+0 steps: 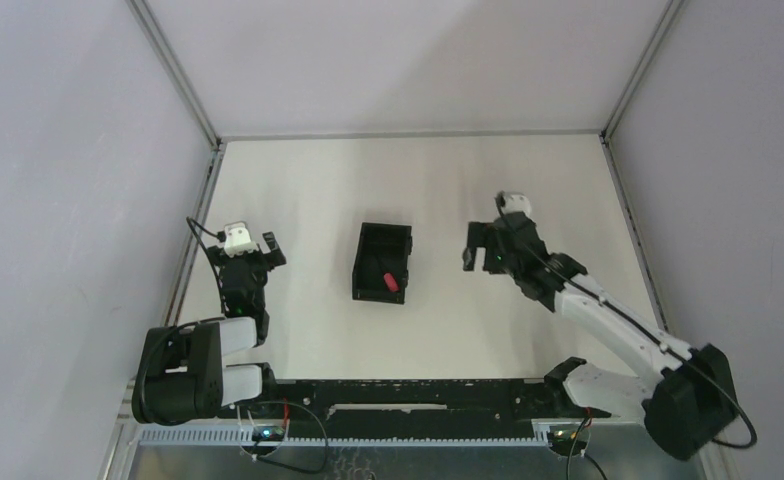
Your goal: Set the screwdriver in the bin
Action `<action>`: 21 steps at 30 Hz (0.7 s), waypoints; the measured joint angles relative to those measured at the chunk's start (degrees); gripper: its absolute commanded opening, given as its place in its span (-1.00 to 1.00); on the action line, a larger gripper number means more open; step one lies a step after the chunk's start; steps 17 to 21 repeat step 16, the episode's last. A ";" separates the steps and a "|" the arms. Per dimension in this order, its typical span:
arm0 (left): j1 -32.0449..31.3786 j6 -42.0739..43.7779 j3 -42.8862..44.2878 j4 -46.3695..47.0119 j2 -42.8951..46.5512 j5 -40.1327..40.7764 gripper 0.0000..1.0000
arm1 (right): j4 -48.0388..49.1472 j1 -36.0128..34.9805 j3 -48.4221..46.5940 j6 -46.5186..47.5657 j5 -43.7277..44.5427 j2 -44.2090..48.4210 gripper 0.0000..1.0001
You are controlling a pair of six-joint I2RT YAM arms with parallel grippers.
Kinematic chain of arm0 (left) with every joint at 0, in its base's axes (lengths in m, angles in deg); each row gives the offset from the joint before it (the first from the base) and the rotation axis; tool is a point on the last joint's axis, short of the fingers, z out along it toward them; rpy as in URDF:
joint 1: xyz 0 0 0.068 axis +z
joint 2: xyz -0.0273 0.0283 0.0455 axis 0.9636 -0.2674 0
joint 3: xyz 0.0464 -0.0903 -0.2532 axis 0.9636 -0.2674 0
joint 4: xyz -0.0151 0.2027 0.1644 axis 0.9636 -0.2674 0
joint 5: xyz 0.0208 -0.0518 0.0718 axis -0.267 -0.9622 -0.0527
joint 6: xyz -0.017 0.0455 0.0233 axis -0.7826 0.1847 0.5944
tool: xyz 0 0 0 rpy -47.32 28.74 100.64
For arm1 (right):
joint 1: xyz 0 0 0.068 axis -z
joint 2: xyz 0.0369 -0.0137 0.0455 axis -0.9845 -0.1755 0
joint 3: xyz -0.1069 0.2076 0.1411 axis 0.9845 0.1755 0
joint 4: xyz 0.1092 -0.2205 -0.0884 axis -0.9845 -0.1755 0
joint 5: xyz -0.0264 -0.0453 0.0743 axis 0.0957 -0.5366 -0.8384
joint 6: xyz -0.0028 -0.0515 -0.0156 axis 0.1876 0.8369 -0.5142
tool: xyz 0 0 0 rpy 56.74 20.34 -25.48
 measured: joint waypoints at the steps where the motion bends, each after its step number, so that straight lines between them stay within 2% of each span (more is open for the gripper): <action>1: 0.00 0.00 0.00 0.00 0.00 0.00 1.00 | 0.48 1.40 4.20 -0.63 0.74 3.21 0.99; 8: 0.00 0.00 0.00 0.00 0.00 0.00 1.00 | 1.60 4.07 16.35 -4.02 4.90 15.74 0.99; 21: 0.00 0.00 0.00 0.00 0.00 0.00 1.00 | 2.25 5.18 19.26 -6.56 6.95 16.33 0.99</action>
